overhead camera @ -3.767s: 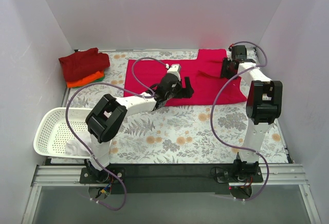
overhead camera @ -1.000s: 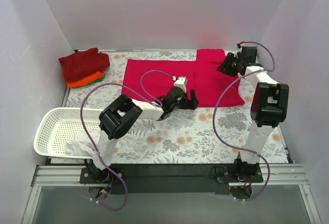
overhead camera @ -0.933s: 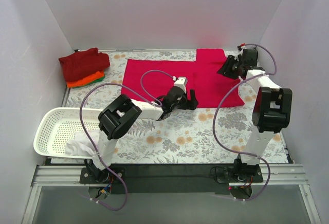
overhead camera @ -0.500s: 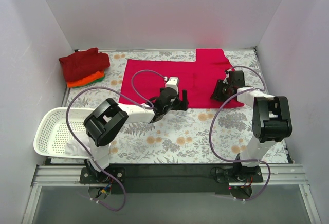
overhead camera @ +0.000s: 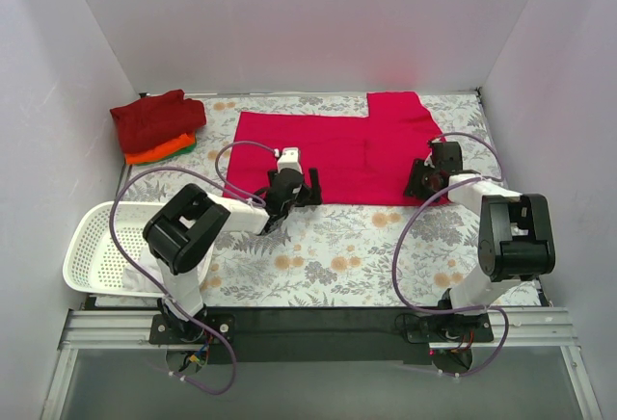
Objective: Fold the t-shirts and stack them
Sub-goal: Fold the tshirt
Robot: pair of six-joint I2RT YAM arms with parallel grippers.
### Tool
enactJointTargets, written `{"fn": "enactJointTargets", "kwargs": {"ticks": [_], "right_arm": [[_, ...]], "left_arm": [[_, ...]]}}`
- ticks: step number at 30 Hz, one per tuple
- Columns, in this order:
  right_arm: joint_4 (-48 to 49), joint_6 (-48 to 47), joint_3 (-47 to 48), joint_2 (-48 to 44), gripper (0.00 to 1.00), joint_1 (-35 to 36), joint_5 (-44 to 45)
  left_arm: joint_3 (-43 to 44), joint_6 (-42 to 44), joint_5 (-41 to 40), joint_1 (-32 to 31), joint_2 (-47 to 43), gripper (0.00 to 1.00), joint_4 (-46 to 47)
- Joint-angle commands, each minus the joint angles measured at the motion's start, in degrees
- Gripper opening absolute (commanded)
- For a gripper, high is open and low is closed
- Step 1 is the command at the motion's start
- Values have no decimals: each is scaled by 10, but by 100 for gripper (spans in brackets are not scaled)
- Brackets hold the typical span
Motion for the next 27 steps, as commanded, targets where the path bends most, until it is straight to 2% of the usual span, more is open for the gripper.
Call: {"fn": "enactJointTargets", "kwargs": {"ticks": [1, 8, 10, 16, 20, 26, 27], "right_arm": [[-56, -9, -20, -8, 41, -6, 46], [-67, 2, -64, -29, 41, -10, 19], [-87, 2, -74, -50, 41, -10, 43], [-119, 9, -131, -131, 45, -14, 35], [-123, 21, -162, -181, 47, -30, -37], [-154, 26, -176, -248, 49, -29, -25], [-164, 25, -177, -259, 49, -46, -22]], "left_arm": [[-42, -22, 4, -4, -21, 78, 3], [-122, -67, 12, -15, -56, 78, 14], [-152, -77, 14, -25, -67, 78, 18], [-202, -106, 23, -48, -82, 78, 34], [-227, -124, 25, -63, -86, 78, 40], [-266, -164, 21, -95, -114, 78, 19], [-268, -169, 17, -103, -119, 78, 13]]}}
